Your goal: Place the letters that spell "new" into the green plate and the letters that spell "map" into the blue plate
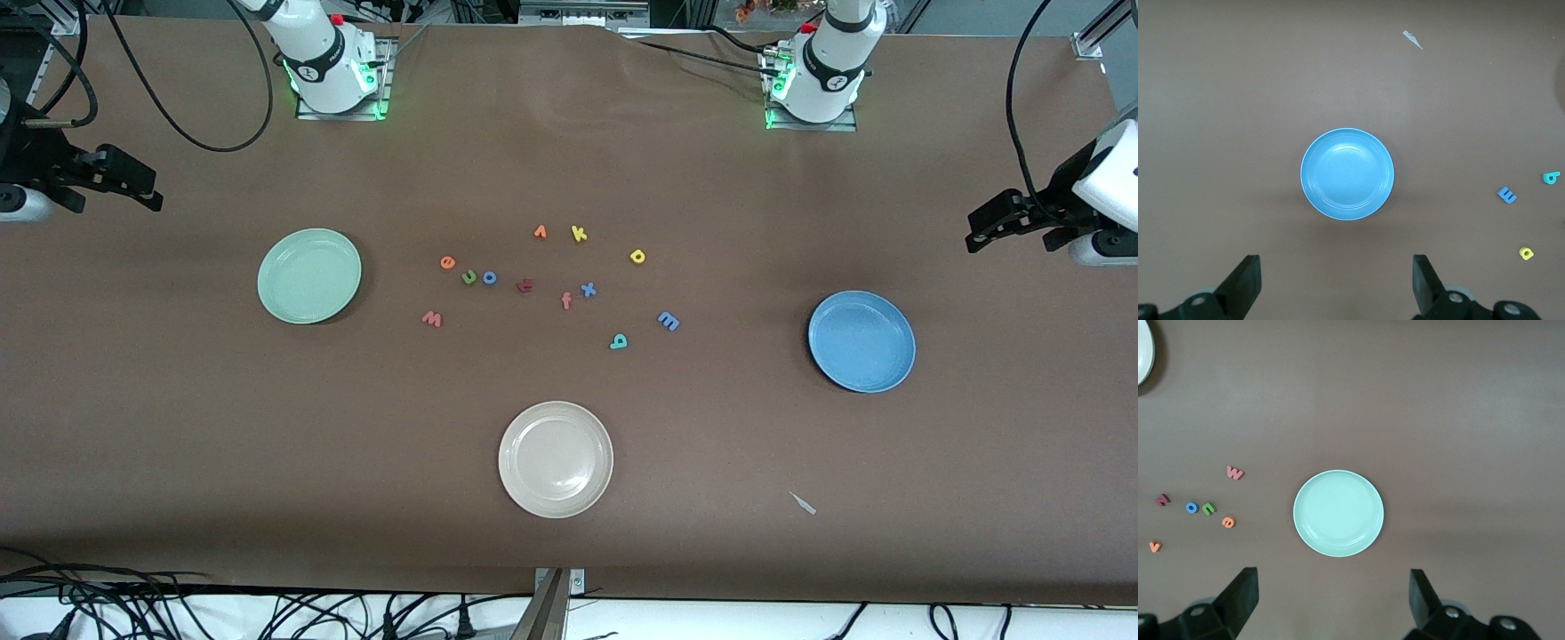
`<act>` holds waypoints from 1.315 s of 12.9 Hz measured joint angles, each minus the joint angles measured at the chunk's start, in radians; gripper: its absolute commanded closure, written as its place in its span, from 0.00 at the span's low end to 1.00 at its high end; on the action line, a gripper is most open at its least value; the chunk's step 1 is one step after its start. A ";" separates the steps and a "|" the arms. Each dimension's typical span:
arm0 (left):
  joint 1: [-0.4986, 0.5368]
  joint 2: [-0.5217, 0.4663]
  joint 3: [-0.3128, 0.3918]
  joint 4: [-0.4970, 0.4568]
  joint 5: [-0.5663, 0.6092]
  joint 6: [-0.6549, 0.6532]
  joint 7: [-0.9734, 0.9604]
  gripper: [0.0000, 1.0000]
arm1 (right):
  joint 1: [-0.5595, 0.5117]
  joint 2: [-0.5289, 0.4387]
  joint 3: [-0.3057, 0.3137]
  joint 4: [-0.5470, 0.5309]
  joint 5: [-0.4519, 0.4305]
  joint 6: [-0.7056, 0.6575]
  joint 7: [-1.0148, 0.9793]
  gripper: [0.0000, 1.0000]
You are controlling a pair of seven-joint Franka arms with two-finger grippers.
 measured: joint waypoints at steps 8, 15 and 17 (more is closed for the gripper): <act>0.000 0.003 0.000 -0.002 0.000 0.000 0.000 0.00 | 0.000 0.000 0.000 0.000 0.000 0.000 0.000 0.00; -0.007 0.077 -0.002 -0.007 0.000 0.009 -0.003 0.00 | 0.004 0.019 0.006 -0.007 0.000 -0.002 0.116 0.00; -0.021 0.124 -0.020 -0.008 0.000 0.043 -0.088 0.00 | 0.035 0.049 0.021 -0.027 -0.002 -0.004 0.141 0.00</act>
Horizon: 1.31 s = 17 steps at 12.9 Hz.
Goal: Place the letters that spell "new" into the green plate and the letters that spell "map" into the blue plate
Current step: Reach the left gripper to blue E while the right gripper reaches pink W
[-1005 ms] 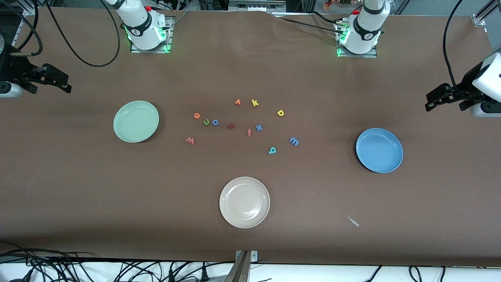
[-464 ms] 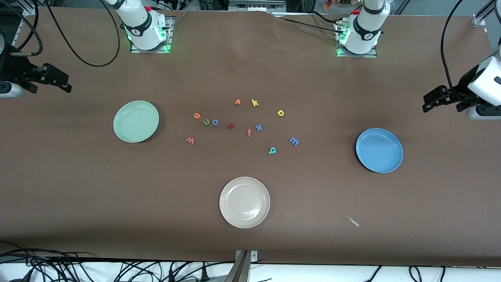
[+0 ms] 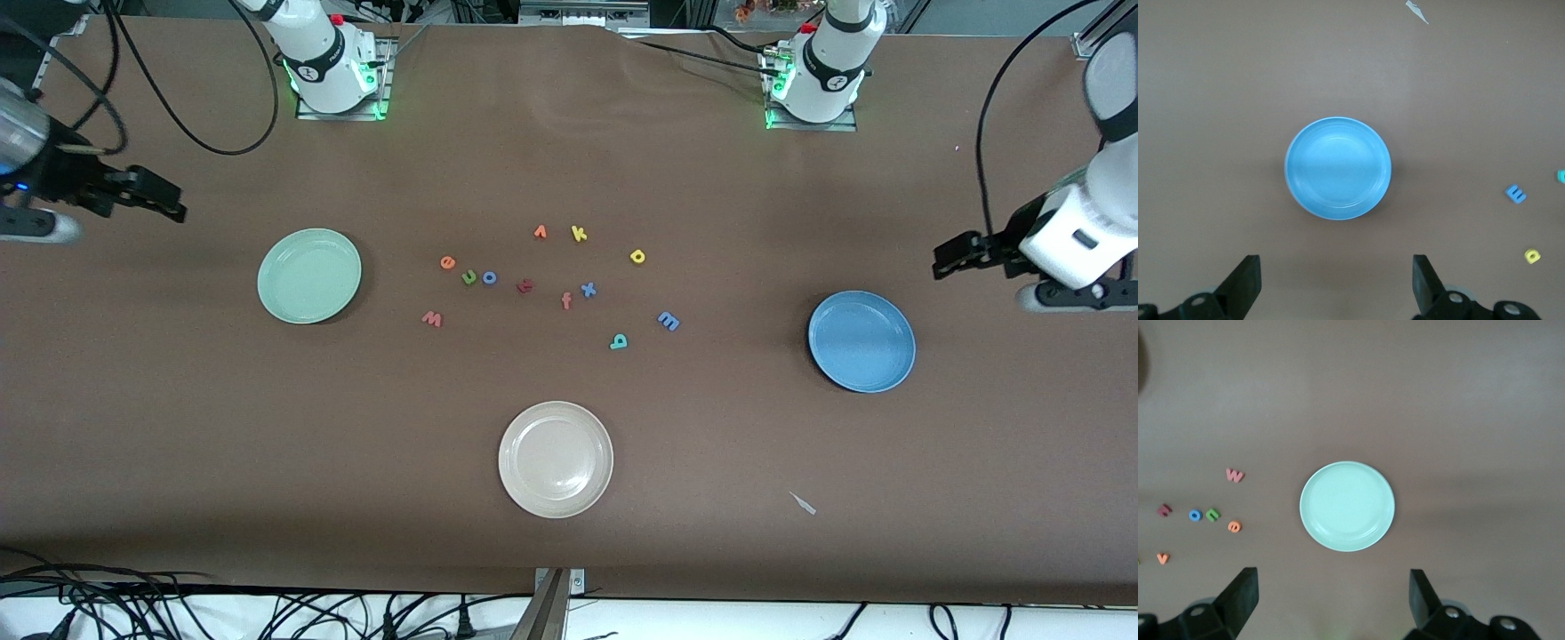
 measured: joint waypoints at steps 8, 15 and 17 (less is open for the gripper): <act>-0.247 0.246 -0.107 -0.011 0.000 0.250 -0.688 0.00 | 0.154 0.278 0.011 -0.049 -0.002 0.243 0.249 0.00; -0.401 0.431 -0.106 -0.132 0.032 0.646 -1.088 0.00 | 0.332 0.485 0.015 -0.090 -0.002 0.564 0.520 0.01; -0.409 0.442 -0.105 -0.168 0.100 0.696 -1.167 0.00 | 0.373 0.509 0.016 -0.164 -0.003 0.703 0.593 0.01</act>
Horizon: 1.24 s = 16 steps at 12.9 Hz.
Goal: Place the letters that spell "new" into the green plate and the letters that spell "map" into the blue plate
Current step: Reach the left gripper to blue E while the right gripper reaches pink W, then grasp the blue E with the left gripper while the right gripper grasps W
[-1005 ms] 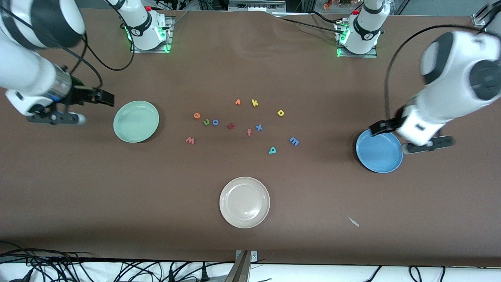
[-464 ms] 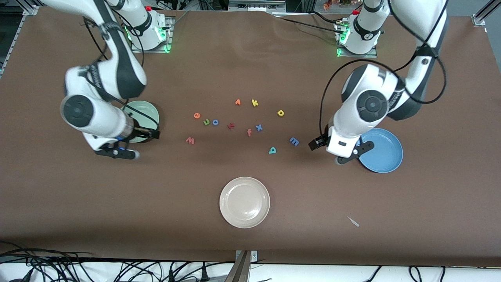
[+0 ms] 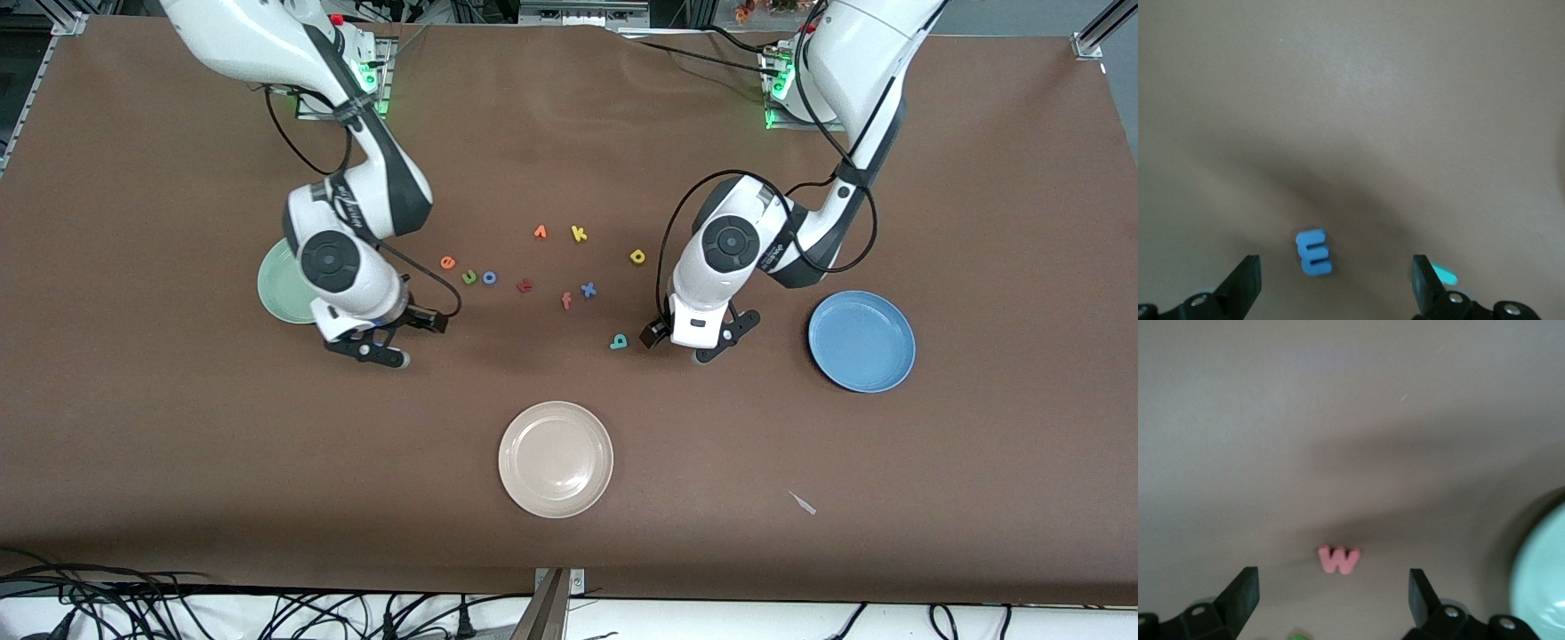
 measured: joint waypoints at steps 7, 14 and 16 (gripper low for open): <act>0.001 0.017 0.009 -0.098 0.008 0.163 -0.184 0.02 | 0.029 0.011 -0.010 -0.195 -0.068 0.272 0.043 0.19; -0.017 0.047 0.008 -0.098 0.009 0.168 -0.243 0.34 | 0.029 0.012 -0.014 -0.192 -0.076 0.279 0.043 0.38; -0.023 0.050 0.008 -0.098 0.009 0.169 -0.258 0.48 | 0.029 0.017 -0.014 -0.182 -0.076 0.280 0.043 0.46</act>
